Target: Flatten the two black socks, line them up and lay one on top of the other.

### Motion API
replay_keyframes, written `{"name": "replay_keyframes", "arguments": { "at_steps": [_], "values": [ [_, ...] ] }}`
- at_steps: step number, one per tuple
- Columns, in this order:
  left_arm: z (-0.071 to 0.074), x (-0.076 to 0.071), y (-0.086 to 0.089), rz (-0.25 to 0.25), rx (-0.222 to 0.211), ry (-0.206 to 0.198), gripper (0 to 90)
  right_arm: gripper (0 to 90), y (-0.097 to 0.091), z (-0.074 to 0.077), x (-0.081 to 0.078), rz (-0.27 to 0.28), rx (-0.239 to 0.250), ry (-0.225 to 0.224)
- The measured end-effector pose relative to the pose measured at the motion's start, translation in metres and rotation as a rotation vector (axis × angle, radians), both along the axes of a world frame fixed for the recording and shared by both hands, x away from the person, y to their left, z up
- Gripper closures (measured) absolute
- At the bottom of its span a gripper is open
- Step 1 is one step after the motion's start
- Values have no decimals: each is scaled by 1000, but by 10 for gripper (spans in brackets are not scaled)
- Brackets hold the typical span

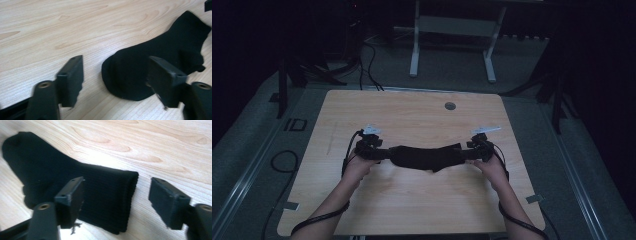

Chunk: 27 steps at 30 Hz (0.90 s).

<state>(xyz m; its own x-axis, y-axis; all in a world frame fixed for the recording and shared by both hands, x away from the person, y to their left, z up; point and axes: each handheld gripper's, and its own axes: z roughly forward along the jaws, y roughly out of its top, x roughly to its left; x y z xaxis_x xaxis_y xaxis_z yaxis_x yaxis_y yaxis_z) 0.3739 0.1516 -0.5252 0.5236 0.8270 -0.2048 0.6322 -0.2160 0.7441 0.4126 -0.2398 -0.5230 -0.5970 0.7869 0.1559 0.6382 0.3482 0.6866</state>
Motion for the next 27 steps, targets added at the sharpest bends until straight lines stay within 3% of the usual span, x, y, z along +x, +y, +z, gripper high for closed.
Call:
{"name": "replay_keyframes", "arguments": {
  "at_steps": [1,5,7,10,16,18,21,27],
  "values": [
    [-1,-1,0,-3,-11,-4,251,173,0,1,-1,14,-6,-8],
    [-3,-8,-1,-3,37,-40,144,138,-2,0,-5,21,-9,-26],
    [-4,-12,1,7,42,-58,142,136,-4,-1,-7,20,-7,-39],
    [-6,-16,6,5,7,-55,141,134,-11,-2,-11,14,12,-46],
    [-9,-30,7,-6,51,-83,141,134,-23,-3,-20,13,19,-71],
    [-9,-33,9,-4,53,-80,141,134,-27,-4,-23,9,11,-76],
    [-11,-38,14,-4,23,-73,141,135,-36,-5,-27,2,9,-83],
    [-16,-53,23,-11,26,-50,141,134,-55,-7,-35,-25,6,-100]
  ]
}}
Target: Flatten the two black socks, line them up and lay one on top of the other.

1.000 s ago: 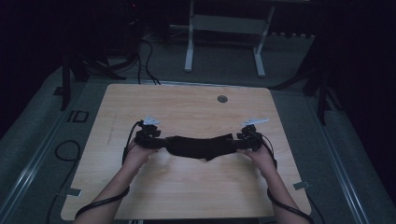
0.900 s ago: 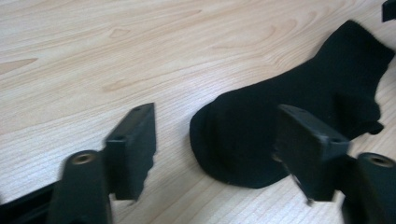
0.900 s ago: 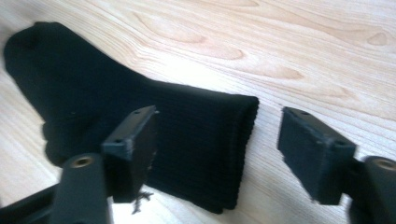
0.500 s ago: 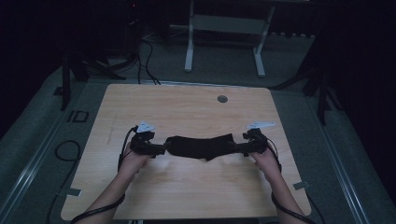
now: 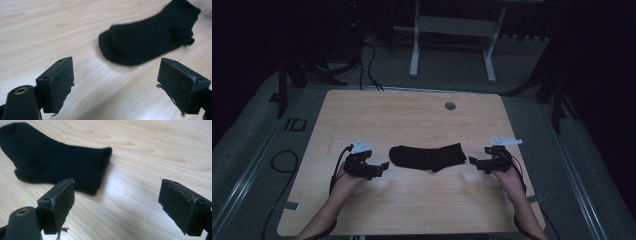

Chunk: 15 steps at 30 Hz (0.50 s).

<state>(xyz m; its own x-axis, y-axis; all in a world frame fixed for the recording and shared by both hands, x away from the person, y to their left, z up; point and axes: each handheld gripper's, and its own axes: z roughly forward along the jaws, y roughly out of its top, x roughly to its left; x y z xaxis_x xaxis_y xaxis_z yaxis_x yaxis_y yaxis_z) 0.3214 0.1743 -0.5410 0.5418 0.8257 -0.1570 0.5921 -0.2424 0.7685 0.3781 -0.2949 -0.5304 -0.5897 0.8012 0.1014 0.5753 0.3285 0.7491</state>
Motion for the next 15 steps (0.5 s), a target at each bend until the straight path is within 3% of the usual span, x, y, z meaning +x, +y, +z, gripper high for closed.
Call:
{"name": "replay_keyframes", "arguments": {
  "at_steps": [15],
  "values": [
    [-9,-34,22,28,14,7,141,137,-34,-16,-30,-38,3,52]
  ]
}}
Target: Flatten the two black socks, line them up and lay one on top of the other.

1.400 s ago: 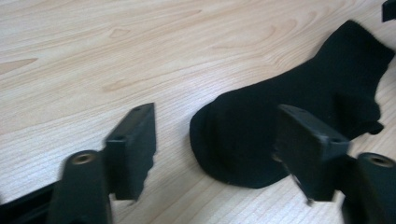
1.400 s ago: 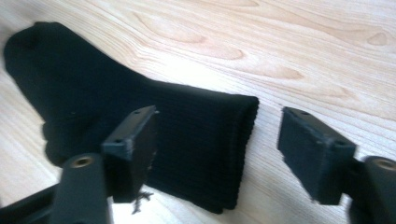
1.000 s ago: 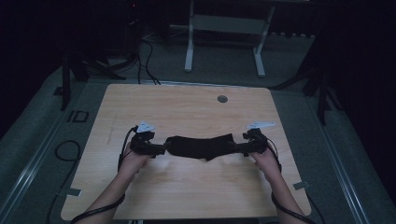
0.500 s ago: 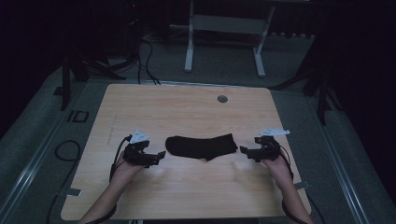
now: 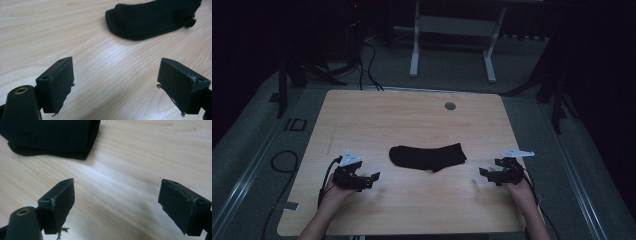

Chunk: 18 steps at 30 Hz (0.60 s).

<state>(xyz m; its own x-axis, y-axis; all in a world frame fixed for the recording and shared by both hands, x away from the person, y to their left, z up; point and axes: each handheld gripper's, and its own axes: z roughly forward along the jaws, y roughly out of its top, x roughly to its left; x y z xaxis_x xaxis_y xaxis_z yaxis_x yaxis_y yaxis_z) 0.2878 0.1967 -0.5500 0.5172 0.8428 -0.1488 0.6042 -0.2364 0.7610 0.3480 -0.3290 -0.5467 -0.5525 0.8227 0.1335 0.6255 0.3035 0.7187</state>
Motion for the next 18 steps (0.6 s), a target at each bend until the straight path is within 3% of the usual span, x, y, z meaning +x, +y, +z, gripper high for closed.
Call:
{"name": "replay_keyframes", "arguments": {
  "at_steps": [9,18],
  "values": [
    [-6,-12,10,28,-32,-5,142,139,-18,0,-23,-39,5,-9],
    [-9,-19,16,46,-31,-11,141,140,-40,-2,-42,-108,39,-20]
  ]
}}
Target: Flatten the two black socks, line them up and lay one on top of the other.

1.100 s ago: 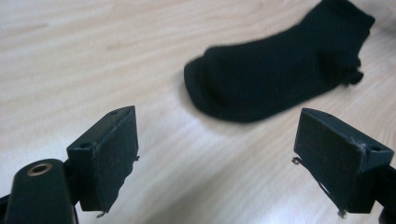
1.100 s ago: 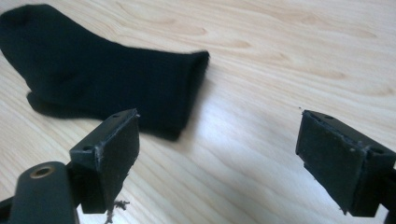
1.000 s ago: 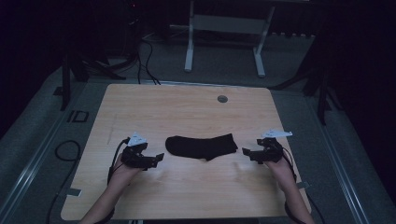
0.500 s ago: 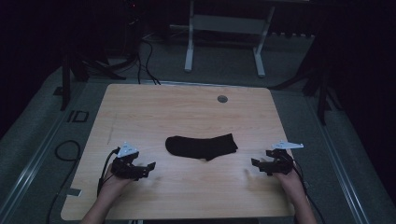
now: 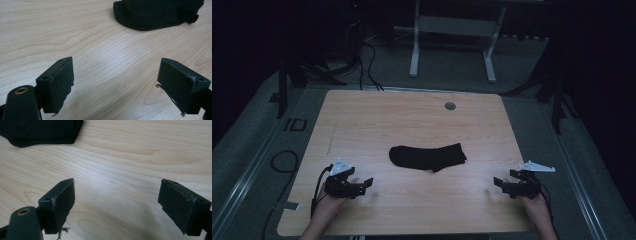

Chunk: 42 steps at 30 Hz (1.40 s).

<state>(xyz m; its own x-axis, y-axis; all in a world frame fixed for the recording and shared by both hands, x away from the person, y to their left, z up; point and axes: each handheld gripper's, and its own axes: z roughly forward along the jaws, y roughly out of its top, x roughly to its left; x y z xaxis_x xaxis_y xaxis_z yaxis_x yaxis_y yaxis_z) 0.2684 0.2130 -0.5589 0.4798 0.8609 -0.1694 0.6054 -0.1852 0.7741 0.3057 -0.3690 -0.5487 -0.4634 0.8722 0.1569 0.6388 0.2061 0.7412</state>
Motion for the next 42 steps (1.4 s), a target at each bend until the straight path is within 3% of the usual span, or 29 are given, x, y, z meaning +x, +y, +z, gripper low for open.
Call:
{"name": "replay_keyframes", "arguments": {
  "at_steps": [8,14,23,28,33,42],
  "values": [
    [1,-4,7,23,-14,-15,141,140,-8,0,-11,-43,0,-28],
    [0,-10,18,57,-42,-28,142,140,-6,0,-13,-43,-46,-29],
    [2,-15,40,115,-61,-52,142,142,-5,0,-15,-71,-75,-40],
    [1,-15,39,121,-50,-57,142,142,-6,1,-15,-83,-51,-58],
    [-2,-15,34,108,-18,-57,141,143,-6,-1,-15,-85,-60,-57],
    [-3,-16,32,105,-19,-56,141,143,-3,-2,-16,-80,-79,-66]
  ]
}}
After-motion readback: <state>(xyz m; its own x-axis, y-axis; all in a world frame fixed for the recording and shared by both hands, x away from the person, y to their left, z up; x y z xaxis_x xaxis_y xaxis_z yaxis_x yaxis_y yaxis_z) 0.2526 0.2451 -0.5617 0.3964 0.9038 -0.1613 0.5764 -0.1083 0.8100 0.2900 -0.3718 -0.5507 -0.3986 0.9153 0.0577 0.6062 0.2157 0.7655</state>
